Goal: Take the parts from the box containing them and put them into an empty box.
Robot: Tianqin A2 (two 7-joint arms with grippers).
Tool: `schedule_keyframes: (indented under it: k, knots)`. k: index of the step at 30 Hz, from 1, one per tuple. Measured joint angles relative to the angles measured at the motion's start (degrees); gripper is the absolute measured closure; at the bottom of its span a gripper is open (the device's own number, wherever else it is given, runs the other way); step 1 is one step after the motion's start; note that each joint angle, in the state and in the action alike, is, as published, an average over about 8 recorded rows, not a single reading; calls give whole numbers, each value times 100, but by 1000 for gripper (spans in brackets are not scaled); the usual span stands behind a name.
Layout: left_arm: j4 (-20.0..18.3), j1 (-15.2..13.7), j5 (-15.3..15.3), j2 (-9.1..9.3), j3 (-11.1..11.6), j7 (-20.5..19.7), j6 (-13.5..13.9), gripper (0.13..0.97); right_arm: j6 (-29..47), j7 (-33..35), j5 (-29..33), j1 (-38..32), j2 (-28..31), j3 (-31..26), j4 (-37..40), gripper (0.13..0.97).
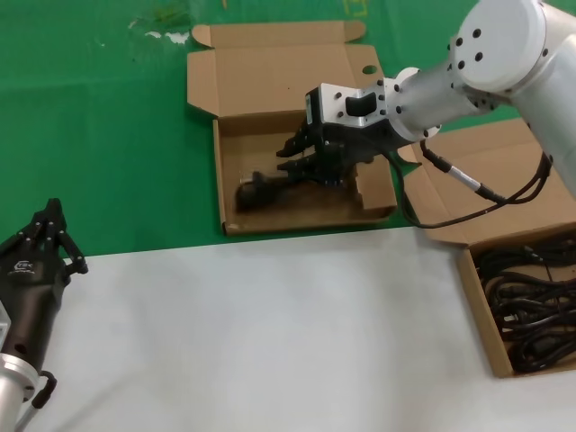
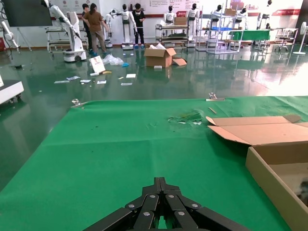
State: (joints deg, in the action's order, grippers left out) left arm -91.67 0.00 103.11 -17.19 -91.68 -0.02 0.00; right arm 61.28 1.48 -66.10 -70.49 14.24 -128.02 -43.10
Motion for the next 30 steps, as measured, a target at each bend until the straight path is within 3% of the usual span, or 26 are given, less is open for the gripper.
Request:
schedule_keyframes:
  k: [9, 15, 24, 30]
  knots:
    - [0, 0, 0, 0, 0, 0, 0, 957, -118, -20, -73, 101, 30, 38, -100, 825]
    - [0, 0, 0, 0, 0, 0, 0, 957, -85, -268, -152, 267, 266, 142, -792, 799]
    - [0, 0, 0, 0, 0, 0, 0, 957, -23, -829, -337, 780, 955, 461, -2390, 626]
    - [0, 0, 0, 0, 0, 0, 0, 957, -68, -911, -403, 945, 1135, 568, -2748, 464]
